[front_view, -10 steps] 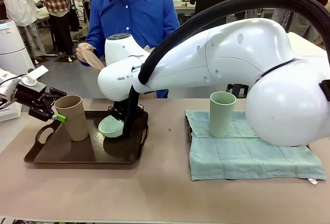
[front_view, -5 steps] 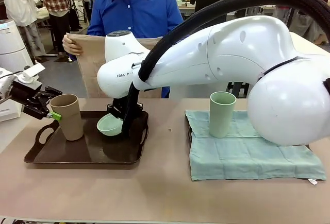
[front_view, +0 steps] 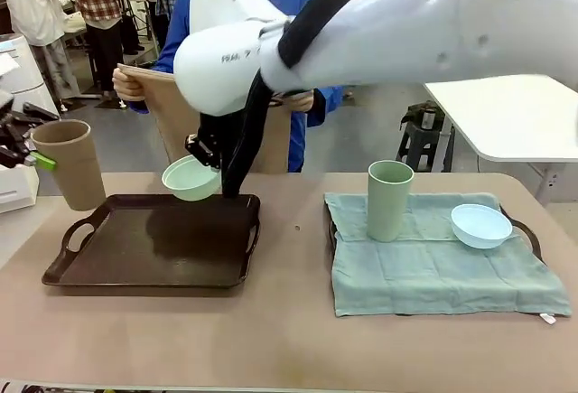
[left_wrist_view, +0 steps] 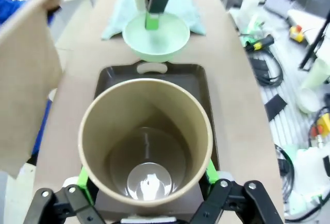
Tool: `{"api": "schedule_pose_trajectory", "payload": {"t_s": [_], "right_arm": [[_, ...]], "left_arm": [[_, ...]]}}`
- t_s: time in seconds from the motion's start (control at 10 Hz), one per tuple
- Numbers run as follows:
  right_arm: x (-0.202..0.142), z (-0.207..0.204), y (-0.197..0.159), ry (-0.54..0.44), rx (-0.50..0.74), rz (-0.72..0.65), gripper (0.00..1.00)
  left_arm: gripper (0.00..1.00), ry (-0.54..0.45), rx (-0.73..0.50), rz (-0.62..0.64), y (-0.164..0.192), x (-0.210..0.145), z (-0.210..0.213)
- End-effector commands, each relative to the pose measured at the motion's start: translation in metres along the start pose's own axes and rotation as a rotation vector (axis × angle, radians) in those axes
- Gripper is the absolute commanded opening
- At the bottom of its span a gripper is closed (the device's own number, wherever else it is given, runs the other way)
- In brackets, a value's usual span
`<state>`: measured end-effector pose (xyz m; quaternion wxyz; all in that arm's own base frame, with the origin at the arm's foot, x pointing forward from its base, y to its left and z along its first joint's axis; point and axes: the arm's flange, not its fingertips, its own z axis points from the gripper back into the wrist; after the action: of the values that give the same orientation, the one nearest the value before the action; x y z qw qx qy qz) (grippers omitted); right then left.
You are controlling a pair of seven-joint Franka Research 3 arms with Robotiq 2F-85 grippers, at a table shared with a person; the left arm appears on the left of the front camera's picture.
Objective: Set up a tray with a mat and arrange the tableware.
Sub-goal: Pick up the Picnic Bowl and Reusable plastic cup from the Handle tray in front of the human's position and hold them in the air, then place the Picnic Bowl and Reusable plastic cup back onto the Handle tray in front of the human's position.
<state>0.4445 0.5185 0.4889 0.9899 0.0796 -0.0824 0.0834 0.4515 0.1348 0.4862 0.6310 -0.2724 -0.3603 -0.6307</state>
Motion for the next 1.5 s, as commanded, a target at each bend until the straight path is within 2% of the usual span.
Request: {"api": "schedule_pose_trajectory", "payload": {"t_s": [0.0,0.2,0.3,1.4], "right_arm": [[-0.025,0.005,-0.015,-0.003,0.030,-0.019,0.00],[-0.011,-0.006,-0.015,0.054,0.049,-0.026,0.00],[-0.017,0.016,-0.005,0.003,0.006,-0.003,0.00],[-0.017,0.016,-0.005,0.003,0.006,-0.003,0.00]], "left_arm": [[0.76,-0.018,0.012,0.021,-0.004,0.016,0.015],[0.76,-0.071,0.030,0.044,-0.004,0.017,0.026],[0.76,-0.015,0.019,0.003,-0.006,0.017,0.019],[0.76,-0.015,0.019,0.003,-0.006,0.017,0.019]]}}
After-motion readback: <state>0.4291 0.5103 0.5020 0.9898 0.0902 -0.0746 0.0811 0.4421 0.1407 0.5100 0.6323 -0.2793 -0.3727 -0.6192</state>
